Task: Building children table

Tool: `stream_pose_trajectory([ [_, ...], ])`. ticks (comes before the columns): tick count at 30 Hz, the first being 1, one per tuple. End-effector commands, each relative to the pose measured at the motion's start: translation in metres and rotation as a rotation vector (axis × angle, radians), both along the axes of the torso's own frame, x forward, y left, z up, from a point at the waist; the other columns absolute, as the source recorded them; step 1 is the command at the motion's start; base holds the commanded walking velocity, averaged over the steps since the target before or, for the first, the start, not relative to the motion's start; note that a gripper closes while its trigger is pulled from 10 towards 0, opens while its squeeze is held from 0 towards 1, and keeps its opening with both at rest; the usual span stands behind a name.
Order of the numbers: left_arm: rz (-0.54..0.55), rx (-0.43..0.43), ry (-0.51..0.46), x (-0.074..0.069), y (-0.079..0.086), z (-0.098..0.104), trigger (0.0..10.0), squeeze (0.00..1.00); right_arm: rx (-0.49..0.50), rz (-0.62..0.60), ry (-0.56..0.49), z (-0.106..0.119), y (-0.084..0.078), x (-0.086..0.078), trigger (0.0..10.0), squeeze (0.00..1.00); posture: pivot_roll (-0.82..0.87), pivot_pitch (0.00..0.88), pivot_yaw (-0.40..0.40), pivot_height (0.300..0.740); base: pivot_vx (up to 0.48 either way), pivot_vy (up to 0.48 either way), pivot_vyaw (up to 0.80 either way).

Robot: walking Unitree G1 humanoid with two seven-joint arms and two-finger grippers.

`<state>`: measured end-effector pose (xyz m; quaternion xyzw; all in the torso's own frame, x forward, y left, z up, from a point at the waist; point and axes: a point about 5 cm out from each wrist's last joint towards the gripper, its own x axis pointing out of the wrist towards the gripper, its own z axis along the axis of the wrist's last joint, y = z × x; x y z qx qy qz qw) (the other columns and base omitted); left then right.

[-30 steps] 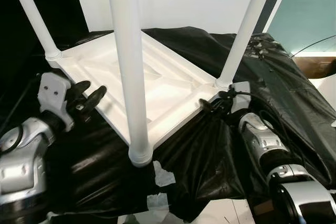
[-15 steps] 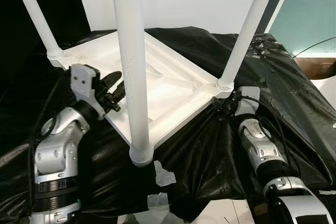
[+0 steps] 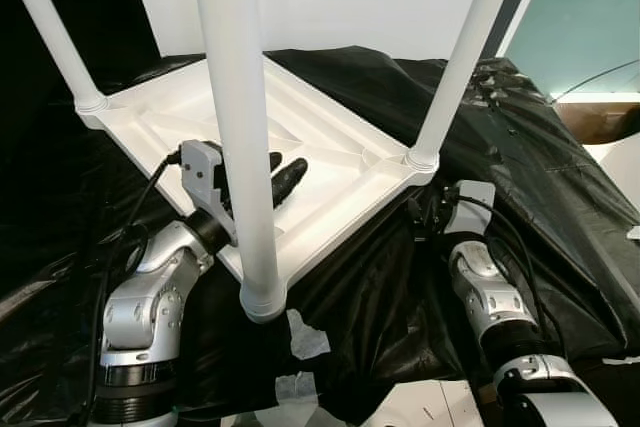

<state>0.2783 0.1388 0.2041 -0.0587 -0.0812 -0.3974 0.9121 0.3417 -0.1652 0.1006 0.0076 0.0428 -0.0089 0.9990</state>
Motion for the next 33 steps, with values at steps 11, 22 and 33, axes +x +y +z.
stream_pose_trajectory([
  [11,-0.401,0.016,0.011,-0.043,-0.046,-0.005,10.0,0.00,-0.007,0.102,0.058,0.018,0.002,0.029,10.0,0.00,0.13,0.075,-0.084,0.740,0.000,0.000,0.00],
  [22,-0.495,0.109,0.051,-0.054,-0.080,-0.014,10.0,0.00,-0.031,0.405,0.046,0.040,0.030,0.045,10.0,0.00,0.15,0.101,-0.081,0.740,0.000,0.000,0.00],
  [33,-0.163,0.117,0.055,-0.001,-0.123,-0.012,10.0,0.00,-0.068,0.503,0.063,0.053,0.047,0.054,10.0,0.00,0.14,0.113,-0.033,0.740,0.000,0.000,0.00],
])
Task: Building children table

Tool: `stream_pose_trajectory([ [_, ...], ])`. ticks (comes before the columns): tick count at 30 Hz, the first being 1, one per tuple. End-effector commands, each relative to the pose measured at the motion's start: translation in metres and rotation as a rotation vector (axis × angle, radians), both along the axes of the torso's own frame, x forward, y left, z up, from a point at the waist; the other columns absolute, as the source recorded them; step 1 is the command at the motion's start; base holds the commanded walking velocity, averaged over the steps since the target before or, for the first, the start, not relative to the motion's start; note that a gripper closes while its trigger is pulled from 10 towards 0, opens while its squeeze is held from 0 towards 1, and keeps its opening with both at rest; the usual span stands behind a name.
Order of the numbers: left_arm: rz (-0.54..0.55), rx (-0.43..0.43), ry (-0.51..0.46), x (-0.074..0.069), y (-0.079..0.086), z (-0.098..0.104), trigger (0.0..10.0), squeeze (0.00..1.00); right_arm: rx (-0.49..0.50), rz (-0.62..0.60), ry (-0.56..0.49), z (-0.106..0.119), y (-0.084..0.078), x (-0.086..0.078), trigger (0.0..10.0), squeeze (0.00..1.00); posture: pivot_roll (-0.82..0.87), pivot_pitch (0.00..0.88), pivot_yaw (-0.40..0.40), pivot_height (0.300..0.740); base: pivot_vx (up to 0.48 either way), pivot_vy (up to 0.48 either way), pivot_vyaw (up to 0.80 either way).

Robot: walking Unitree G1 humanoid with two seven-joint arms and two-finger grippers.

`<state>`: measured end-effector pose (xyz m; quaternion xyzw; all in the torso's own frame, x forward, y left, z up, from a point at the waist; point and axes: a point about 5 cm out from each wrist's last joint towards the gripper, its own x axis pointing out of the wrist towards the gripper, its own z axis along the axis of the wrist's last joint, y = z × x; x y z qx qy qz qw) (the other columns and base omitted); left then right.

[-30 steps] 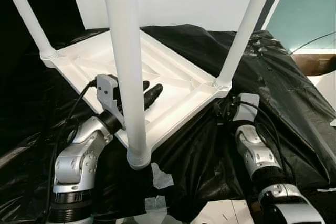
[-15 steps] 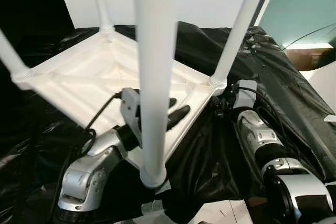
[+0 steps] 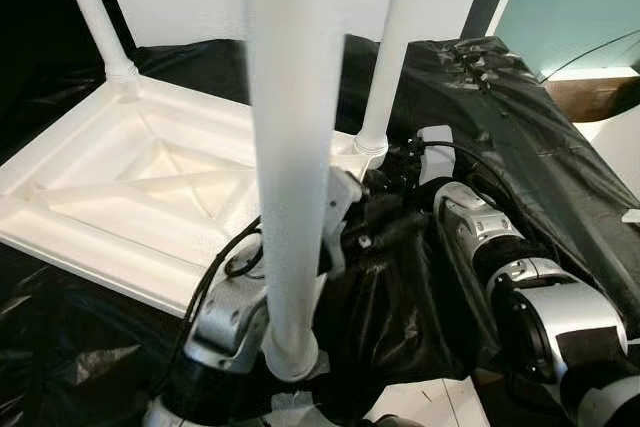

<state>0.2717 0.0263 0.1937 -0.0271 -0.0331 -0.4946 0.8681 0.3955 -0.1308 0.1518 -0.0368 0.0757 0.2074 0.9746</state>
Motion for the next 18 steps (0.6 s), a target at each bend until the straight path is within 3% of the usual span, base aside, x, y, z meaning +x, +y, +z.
stream_pose_trajectory([
  [1,0.050,0.012,0.007,0.005,-0.010,-0.001,10.0,0.00,0.004,0.063,0.000,0.002,0.013,0.000,10.0,0.00,0.14,0.113,-0.033,0.740,0.000,0.000,0.00],
  [5,0.077,0.031,0.004,0.008,-0.018,0.000,10.0,0.00,-0.005,0.071,0.014,0.002,0.012,0.001,10.0,0.00,0.15,0.112,-0.030,0.740,0.000,0.000,0.00],
  [8,0.104,0.061,-0.030,0.011,-0.014,0.001,10.0,0.00,-0.027,0.064,0.006,0.003,0.008,0.002,10.0,0.00,0.16,0.110,-0.031,0.740,0.000,0.000,0.00],
  [12,0.181,0.071,-0.051,0.024,0.005,0.006,10.0,0.00,-0.042,0.031,-0.021,0.004,-0.001,0.003,10.0,0.00,0.16,0.109,-0.032,0.740,0.000,0.000,0.00],
  [14,0.212,0.083,-0.070,0.029,0.023,0.006,10.0,0.00,-0.053,0.004,-0.032,0.001,-0.011,0.001,10.0,0.00,0.16,0.107,-0.035,0.740,0.000,0.000,0.00],
  [16,0.212,0.083,-0.070,0.029,0.023,0.006,10.0,0.00,-0.053,0.004,-0.032,0.001,-0.011,0.001,10.0,0.00,0.16,0.107,-0.035,0.740,0.000,0.000,0.00],
  [17,0.221,0.093,-0.081,0.030,0.035,0.006,10.0,0.00,-0.059,-0.003,-0.038,-0.001,-0.017,0.000,10.0,0.00,0.16,0.103,-0.037,0.740,0.000,0.000,0.00],
  [18,0.221,0.093,-0.081,0.030,0.035,0.006,10.0,0.00,-0.059,-0.003,-0.038,-0.001,-0.017,0.000,10.0,0.00,0.16,0.103,-0.037,0.740,0.000,0.000,0.00],
])
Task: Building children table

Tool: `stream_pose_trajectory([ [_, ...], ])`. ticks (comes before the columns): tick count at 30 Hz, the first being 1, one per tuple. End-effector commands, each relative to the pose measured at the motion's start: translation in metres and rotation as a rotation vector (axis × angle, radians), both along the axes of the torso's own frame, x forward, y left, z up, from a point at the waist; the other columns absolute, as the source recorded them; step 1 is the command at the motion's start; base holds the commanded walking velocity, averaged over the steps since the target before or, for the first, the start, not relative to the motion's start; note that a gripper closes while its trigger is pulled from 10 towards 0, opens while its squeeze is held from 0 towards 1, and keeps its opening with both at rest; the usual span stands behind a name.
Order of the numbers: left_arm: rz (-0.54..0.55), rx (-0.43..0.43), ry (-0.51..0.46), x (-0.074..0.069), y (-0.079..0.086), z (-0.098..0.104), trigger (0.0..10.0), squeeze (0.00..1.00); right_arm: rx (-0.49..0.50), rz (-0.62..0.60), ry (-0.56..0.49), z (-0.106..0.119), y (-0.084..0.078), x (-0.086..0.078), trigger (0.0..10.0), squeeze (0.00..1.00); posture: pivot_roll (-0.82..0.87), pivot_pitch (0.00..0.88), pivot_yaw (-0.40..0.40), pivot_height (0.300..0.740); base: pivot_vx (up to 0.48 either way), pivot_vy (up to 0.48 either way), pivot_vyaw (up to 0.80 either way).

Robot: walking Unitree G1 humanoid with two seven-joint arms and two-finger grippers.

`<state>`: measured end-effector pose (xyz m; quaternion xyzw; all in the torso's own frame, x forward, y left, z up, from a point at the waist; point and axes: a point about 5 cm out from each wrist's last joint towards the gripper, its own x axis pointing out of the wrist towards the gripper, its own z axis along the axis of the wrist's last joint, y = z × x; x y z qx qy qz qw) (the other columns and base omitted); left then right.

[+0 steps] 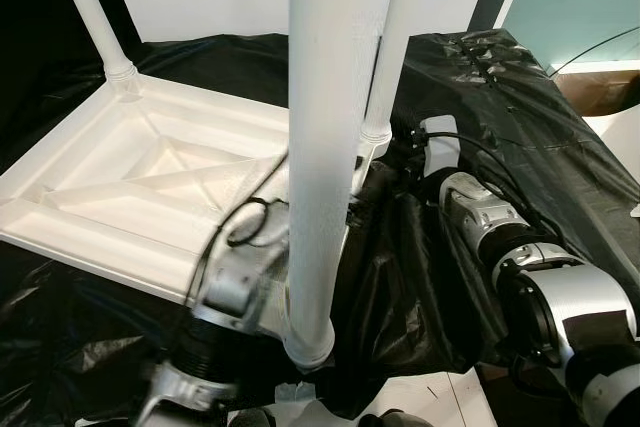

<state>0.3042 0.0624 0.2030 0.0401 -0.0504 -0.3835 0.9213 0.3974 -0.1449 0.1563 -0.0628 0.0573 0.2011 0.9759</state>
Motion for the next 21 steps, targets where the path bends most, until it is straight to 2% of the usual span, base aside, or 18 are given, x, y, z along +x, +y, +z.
stream_pose_trajectory([
  [1,-0.038,0.024,-0.026,-0.003,0.011,-0.003,10.0,0.00,-0.019,0.000,0.002,-0.008,-0.009,-0.004,10.0,0.00,0.16,0.102,-0.038,0.740,0.000,0.000,0.00],
  [2,-0.048,0.048,-0.035,-0.005,0.025,-0.003,10.0,0.00,-0.017,-0.002,-0.007,-0.010,-0.016,-0.007,10.0,0.00,0.15,0.101,-0.039,0.740,0.000,0.000,0.00],
  [4,-0.048,0.048,-0.035,-0.005,0.025,-0.003,10.0,0.00,-0.017,-0.002,-0.007,-0.010,-0.016,-0.007,10.0,0.00,0.15,0.101,-0.039,0.740,0.000,0.000,0.00],
  [5,-0.068,0.084,-0.046,-0.007,0.040,-0.004,10.0,0.00,-0.014,0.001,-0.016,-0.012,-0.022,-0.010,10.0,0.00,0.15,0.100,-0.040,0.740,0.000,0.000,0.00],
  [6,-0.068,0.084,-0.046,-0.007,0.040,-0.004,10.0,0.00,-0.014,0.001,-0.016,-0.012,-0.022,-0.010,10.0,0.00,0.15,0.100,-0.040,0.740,0.000,0.000,0.00],
  [7,-0.094,0.124,-0.040,-0.011,0.055,-0.006,10.0,0.00,-0.002,0.014,-0.026,-0.014,-0.026,-0.013,10.0,0.00,0.14,0.099,-0.041,0.740,0.000,0.000,0.00],
  [8,-0.094,0.124,-0.040,-0.011,0.055,-0.006,10.0,0.00,-0.002,0.014,-0.026,-0.014,-0.026,-0.013,10.0,0.00,0.14,0.099,-0.041,0.740,0.000,0.000,0.00],
  [9,-0.120,0.151,-0.026,-0.014,0.066,-0.007,10.0,0.00,0.007,0.031,-0.035,-0.015,-0.029,-0.015,10.0,0.00,0.14,0.098,-0.042,0.740,0.000,0.000,0.00],
  [10,-0.120,0.151,-0.026,-0.014,0.066,-0.007,10.0,0.00,0.007,0.031,-0.035,-0.015,-0.029,-0.015,10.0,0.00,0.14,0.098,-0.042,0.740,0.000,0.000,0.00],
  [11,-0.146,0.193,0.001,-0.018,0.083,-0.010,10.0,0.00,0.033,0.053,-0.054,-0.015,-0.031,-0.020,10.0,0.00,0.13,0.096,-0.042,0.740,0.000,0.000,0.00],
  [12,-0.146,0.193,0.001,-0.018,0.083,-0.010,10.0,0.00,0.033,0.053,-0.054,-0.015,-0.031,-0.020,10.0,0.00,0.13,0.096,-0.042,0.740,0.000,0.000,0.00],
  [14,-0.173,0.282,0.033,-0.026,0.108,-0.014,10.0,0.00,0.095,0.097,-0.078,-0.013,-0.033,-0.029,10.0,0.00,0.12,0.092,-0.042,0.740,0.000,0.000,0.00],
  [15,-0.173,0.282,0.033,-0.026,0.108,-0.014,10.0,0.00,0.095,0.097,-0.078,-0.013,-0.033,-0.029,10.0,0.00,0.12,0.092,-0.042,0.740,0.000,0.000,0.00],
  [16,-0.177,0.308,0.041,-0.028,0.116,-0.014,10.0,0.00,0.114,0.113,-0.086,-0.012,-0.033,-0.032,10.0,0.00,0.12,0.092,-0.042,0.740,0.000,0.000,0.00],
  [18,-0.177,0.308,0.041,-0.028,0.116,-0.014,10.0,0.00,0.114,0.113,-0.086,-0.012,-0.033,-0.032,10.0,0.00,0.12,0.092,-0.042,0.740,0.000,0.000,0.00],
  [21,-0.188,0.348,0.071,-0.031,0.129,-0.014,10.0,0.00,0.129,0.157,-0.084,-0.011,-0.033,-0.040,10.0,0.00,0.11,0.085,-0.042,0.740,0.000,0.000,0.00],
])
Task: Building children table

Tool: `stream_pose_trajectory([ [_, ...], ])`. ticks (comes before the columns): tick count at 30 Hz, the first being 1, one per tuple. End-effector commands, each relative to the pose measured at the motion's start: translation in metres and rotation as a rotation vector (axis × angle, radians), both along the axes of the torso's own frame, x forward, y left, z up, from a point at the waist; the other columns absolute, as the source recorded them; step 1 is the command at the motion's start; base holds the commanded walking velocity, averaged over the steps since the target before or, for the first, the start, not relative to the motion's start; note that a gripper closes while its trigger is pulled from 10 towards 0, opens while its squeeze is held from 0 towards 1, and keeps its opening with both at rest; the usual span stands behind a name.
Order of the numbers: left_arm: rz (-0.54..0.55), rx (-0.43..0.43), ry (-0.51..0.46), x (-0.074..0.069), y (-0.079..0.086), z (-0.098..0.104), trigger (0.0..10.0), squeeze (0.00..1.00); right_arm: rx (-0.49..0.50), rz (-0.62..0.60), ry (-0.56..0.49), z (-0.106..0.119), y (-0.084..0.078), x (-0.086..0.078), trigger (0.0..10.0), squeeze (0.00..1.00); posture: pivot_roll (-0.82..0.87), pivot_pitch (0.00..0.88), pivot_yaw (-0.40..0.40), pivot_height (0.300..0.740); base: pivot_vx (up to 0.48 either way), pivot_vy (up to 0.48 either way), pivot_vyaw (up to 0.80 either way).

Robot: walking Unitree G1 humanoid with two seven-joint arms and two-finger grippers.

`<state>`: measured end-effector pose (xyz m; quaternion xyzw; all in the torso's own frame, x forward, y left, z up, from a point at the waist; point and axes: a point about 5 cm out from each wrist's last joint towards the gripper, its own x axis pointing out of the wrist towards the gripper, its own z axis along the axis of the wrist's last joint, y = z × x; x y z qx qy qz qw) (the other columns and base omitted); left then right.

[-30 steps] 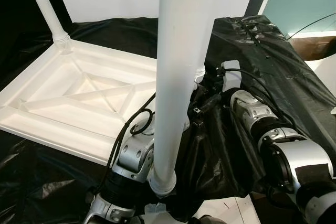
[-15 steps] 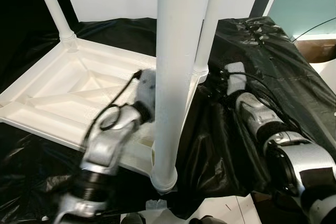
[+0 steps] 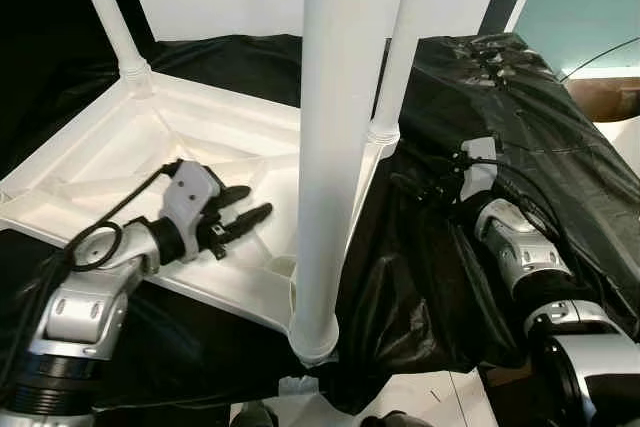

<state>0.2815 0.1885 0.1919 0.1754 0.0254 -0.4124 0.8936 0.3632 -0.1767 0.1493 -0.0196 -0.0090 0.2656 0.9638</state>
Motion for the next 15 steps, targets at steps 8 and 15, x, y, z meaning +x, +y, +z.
stream_pose_trajectory([
  [8,-0.207,0.108,0.257,-0.032,0.043,-0.007,10.0,1.00,0.009,0.149,0.010,0.001,0.003,-0.030,10.0,0.00,0.10,0.071,-0.042,0.740,0.000,0.000,0.00],
  [15,-0.207,0.215,0.217,-0.033,0.048,-0.008,10.0,0.00,0.043,0.204,0.026,0.003,0.008,-0.050,10.0,0.00,0.11,0.065,-0.046,0.740,0.000,0.000,0.00],
])
